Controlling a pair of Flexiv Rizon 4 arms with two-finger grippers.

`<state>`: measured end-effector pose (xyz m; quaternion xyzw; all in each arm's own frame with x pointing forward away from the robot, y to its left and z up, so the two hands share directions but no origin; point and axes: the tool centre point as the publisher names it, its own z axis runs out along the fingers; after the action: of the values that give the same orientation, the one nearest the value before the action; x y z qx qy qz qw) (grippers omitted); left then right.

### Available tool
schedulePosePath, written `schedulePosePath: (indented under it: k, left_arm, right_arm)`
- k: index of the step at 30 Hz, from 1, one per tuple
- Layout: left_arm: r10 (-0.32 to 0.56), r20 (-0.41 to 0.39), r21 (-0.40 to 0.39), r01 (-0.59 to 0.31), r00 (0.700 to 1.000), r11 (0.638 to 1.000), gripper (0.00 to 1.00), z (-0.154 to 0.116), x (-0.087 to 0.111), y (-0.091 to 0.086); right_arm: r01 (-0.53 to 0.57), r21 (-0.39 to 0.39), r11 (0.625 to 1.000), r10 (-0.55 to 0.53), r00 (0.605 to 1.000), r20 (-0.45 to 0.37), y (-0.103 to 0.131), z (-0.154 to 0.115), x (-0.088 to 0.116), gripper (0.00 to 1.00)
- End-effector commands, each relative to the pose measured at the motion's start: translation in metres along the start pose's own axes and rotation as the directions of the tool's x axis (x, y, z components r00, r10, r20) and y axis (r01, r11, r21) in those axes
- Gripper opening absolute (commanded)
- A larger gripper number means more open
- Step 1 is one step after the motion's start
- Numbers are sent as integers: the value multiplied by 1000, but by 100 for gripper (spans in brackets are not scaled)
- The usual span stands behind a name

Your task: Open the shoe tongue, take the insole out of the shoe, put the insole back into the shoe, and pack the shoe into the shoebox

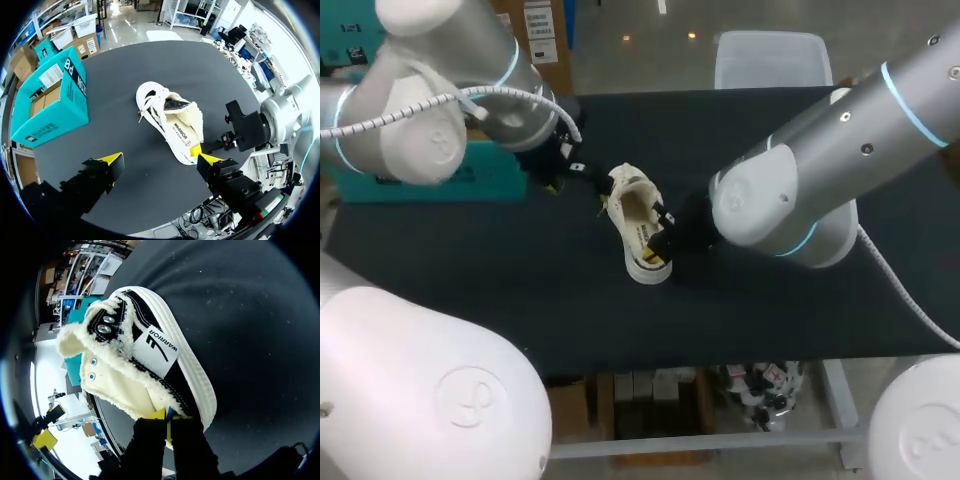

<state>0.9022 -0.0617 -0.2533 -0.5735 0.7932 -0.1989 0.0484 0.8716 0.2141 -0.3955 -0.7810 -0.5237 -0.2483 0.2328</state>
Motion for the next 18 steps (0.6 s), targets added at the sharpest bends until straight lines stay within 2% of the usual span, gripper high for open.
schedulePosePath:
  k: [1, 9, 10, 11, 12, 14, 15, 17, 18]
  left_arm:
    - [-28, 100, -28, 31, 995, 999, 100, 3, -3, -3]
    - [-63, 86, -71, 69, 994, 995, 100, 18, -21, -3]
    - [-72, 82, -78, 78, 994, 994, 100, 21, -25, -3]
    - [-71, 76, -83, 77, 995, 994, 100, 22, -27, -3]
    - [-76, 74, -89, 82, 994, 993, 100, 24, -29, -2]
    - [-81, 73, -95, 88, 994, 992, 100, 28, -32, -2]
    - [-83, 69, -100, 90, 994, 991, 100, 29, -33, -2]
    - [-88, 67, -105, 95, 994, 990, 100, 31, -35, -1]
    - [-89, 66, -107, 96, 994, 990, 100, 31, -36, -1]
  right_arm:
    - [17, -56, 998, -14, 998, 61, -3, 7, 1, 0]
    - [24, -76, 997, -18, 996, 83, -2, 11, -1, 0]
    - [27, -80, 996, -20, 997, 78, -3, 9, 0, 3]
    - [29, -82, 996, -23, 997, 72, -4, 8, 1, 29]
    - [32, -87, 996, -26, 997, 69, -4, 6, 3, 42]
    - [37, -95, 995, -32, 998, 60, -5, 3, 6, 78]
    - [39, -98, 994, -34, 998, 57, -5, 1, 7, 92]
    - [46, -108, 993, -40, 998, 56, -6, -3, 11, 100]
    - [51, -111, 992, -45, 998, 54, -7, -5, 13, 100]
